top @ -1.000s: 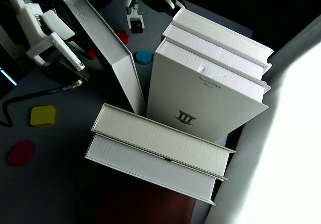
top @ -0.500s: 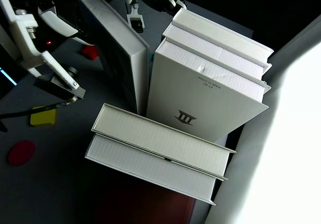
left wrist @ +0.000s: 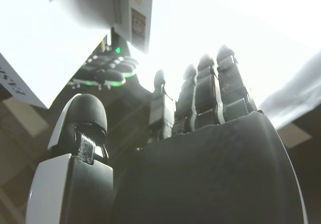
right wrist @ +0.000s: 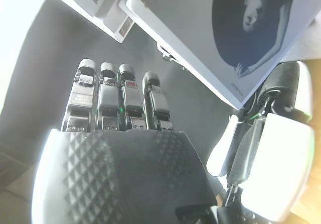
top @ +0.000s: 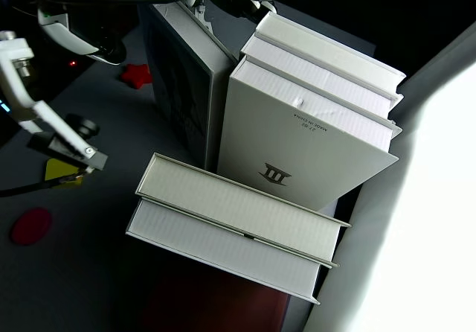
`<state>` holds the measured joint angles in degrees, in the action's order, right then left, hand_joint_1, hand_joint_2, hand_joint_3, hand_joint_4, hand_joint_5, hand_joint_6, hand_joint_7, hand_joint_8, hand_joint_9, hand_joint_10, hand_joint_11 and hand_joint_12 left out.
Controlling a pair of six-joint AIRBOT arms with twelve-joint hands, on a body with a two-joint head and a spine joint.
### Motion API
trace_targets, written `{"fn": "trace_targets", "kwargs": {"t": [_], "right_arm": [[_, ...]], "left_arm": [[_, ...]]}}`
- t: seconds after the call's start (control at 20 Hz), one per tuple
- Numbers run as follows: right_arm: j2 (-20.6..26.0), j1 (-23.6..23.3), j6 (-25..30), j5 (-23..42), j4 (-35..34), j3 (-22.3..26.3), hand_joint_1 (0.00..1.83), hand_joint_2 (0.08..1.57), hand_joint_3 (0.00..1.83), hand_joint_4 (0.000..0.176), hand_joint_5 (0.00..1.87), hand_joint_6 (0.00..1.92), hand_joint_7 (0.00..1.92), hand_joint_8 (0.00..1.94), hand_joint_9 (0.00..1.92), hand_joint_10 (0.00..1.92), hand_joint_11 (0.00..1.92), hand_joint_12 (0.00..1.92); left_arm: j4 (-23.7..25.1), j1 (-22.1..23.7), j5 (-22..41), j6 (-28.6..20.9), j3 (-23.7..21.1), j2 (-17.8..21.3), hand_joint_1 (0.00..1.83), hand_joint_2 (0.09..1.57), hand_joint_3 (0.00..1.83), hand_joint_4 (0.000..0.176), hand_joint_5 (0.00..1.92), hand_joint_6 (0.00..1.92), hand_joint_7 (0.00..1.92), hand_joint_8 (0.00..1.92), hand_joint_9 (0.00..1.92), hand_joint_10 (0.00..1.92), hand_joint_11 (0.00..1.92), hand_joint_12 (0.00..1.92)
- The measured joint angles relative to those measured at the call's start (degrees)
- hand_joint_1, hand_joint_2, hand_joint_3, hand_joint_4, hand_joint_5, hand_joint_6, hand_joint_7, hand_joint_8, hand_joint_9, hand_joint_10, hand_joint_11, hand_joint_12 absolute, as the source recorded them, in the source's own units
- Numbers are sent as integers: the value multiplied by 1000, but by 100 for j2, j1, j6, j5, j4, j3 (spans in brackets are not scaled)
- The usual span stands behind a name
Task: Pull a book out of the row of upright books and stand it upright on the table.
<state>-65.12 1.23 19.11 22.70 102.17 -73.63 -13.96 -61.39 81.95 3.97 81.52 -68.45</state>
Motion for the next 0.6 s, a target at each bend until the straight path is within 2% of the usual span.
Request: {"fn": "trace_targets", "kwargs": {"t": [0.05,0.1,0.2,0.25,0.3,0.35,0.4,0.45,0.5,0.55,0.6], "right_arm": [[94,0,-205,17,-275,22,506,742,0,53,0,0,0,0,0,0,0,0],[243,0,-448,33,-614,87,561,762,0,62,0,0,0,0,0,0,0,0],[647,2,-944,105,-1303,293,650,848,23,106,0,0,0,0,0,0,0,0],[780,2,-1099,122,-1458,365,681,878,36,98,0,0,0,0,0,0,0,0],[981,7,-1307,146,-1692,476,768,902,45,76,0,0,0,0,0,0,0,0],[1126,50,-1456,151,-1941,540,808,903,44,0,0,0,0,0,0,0,0,0],[1335,131,-1727,173,-2361,625,751,894,38,11,0,0,0,0,0,0,0,0],[1460,210,-1954,223,-2704,654,628,881,32,9,0,0,0,0,0,0,0,0],[1552,315,-2159,280,-3021,660,682,1089,47,55,0,0,0,0,0,0,0,0],[1674,472,-2446,341,-3536,688,682,1089,47,55,0,0,0,0,0,0,0,0],[1775,634,-2719,424,-4065,688,692,1146,25,65,0,0,0,0,0,0,0,0]], "left_arm": [[2,-13,-4,0,-2,0,268,1354,0,93,176,7,0,0,0,0,0,0],[4,-22,-2,-2,-7,0,267,1356,1,97,175,6,0,0,0,0,0,0],[-15,-22,9,-4,-11,2,280,1362,3,89,174,5,0,0,0,0,0,0],[-28,-22,22,-4,-13,2,293,1367,4,87,176,5,0,0,0,0,0,0],[-42,-35,44,-4,-55,15,306,1367,3,86,180,6,0,0,0,0,1,1],[-42,-63,90,-11,-76,20,323,1371,3,80,180,5,0,0,0,0,1,0],[-13,-83,131,-13,-96,24,341,1370,2,72,182,5,4,1,0,0,13,7],[-7,-83,144,-15,-94,26,366,1370,1,60,184,5,12,3,0,0,21,13],[-31,-94,160,-13,-96,35,369,1370,0,54,174,1,16,4,0,0,31,21],[-52,-105,168,-15,-96,50,369,1370,0,54,174,1,16,4,0,0,31,21],[-101,-118,184,-13,-111,79,369,1370,0,53,171,0,16,4,0,0,33,23]]}}
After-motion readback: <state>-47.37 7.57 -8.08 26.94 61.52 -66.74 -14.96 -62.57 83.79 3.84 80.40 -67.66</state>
